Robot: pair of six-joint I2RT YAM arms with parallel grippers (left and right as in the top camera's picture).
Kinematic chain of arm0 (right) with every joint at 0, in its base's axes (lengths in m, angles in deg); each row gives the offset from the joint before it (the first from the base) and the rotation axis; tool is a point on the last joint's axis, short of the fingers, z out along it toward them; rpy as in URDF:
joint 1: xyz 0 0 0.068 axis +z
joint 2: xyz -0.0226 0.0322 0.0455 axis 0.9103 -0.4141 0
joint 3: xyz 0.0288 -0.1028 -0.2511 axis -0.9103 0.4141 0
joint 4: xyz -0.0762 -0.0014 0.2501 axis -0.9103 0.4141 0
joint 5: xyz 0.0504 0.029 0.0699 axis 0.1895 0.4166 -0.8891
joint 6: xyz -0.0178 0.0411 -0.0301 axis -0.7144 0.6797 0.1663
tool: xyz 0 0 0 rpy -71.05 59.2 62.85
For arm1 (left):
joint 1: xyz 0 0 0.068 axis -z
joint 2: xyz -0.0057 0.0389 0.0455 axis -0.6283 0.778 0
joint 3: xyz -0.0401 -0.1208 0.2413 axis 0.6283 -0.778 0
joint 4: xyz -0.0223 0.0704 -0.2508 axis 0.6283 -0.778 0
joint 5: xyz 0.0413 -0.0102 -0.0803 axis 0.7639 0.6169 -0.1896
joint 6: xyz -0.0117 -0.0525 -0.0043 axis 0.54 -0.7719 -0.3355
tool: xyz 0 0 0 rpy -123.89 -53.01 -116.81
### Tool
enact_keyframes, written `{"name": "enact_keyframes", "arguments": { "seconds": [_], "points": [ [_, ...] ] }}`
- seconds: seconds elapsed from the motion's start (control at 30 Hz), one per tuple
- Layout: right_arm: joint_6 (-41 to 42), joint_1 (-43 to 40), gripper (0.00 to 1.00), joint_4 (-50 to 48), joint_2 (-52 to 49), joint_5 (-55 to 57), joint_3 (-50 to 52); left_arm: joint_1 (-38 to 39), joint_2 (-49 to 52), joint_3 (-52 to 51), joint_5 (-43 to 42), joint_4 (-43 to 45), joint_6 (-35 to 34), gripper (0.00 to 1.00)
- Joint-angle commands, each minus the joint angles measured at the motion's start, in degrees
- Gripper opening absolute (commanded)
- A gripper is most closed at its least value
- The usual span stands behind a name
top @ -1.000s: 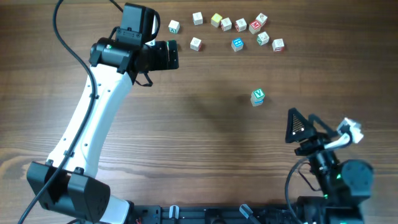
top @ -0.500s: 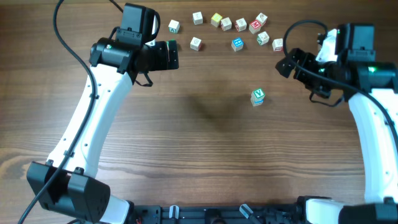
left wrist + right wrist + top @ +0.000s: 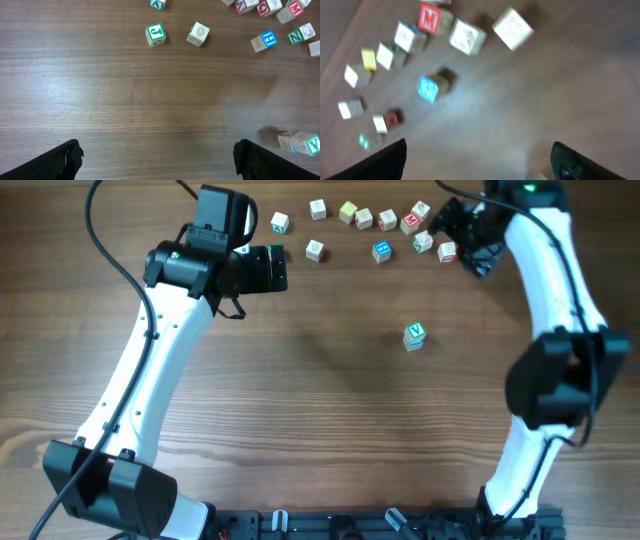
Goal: Form a tower
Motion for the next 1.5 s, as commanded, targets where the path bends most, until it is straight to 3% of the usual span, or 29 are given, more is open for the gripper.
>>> {"name": "enact_keyframes", "arguments": {
  "seconds": [0.0, 0.2, 0.4, 0.67, 0.73, 0.9, 1.07, 1.23, 1.47],
  "points": [
    [7.56, 2.16, 0.9, -6.54, -7.06, 2.16, -2.64, -0.13, -0.74, -0.11, 0.35, 0.09, -0.87, 1.0],
    [15.91, 4.17, 0.84, -20.41, -15.54, 4.9, -2.64, -0.13, -0.74, -0.11, 0.35, 0.09, -0.87, 1.0],
    [16.55, 4.24, 0.79, -22.47, -16.79, 12.7, -2.62, -0.13, -0.74, -0.11, 0.35, 0.09, -0.87, 1.0],
    [16.48, 4.28, 0.73, -23.37, -20.72, 14.19, -2.62, -0.13, -0.74, -0.11, 0.35, 0.07, -0.87, 1.0],
    [16.24, 4.28, 0.68, -23.71, -21.51, 14.36, -2.62, -0.13, -0.74, -0.11, 0.35, 0.09, -0.87, 1.0],
    [6.82, 4.24, 0.46, -24.15, -21.46, 10.64, -2.62, -0.13, -0.74, -0.11, 0.35, 0.09, -0.87, 1.0],
    [-3.58, 4.22, 0.37, -23.08, -18.73, 4.52, -2.64, -0.13, -0.74, -0.11, 0.35, 0.07, -0.87, 1.0],
    [-12.74, 4.22, 0.29, -15.76, -8.37, 4.26, -2.64, -0.13, -0.74, -0.11, 0.35, 0.07, -0.87, 1.0],
    [-18.62, 4.22, 0.3, 2.34, 7.72, 5.11, -2.64, -0.13, -0.74, -0.11, 0.35, 0.07, -0.87, 1.0]
  ]
}}
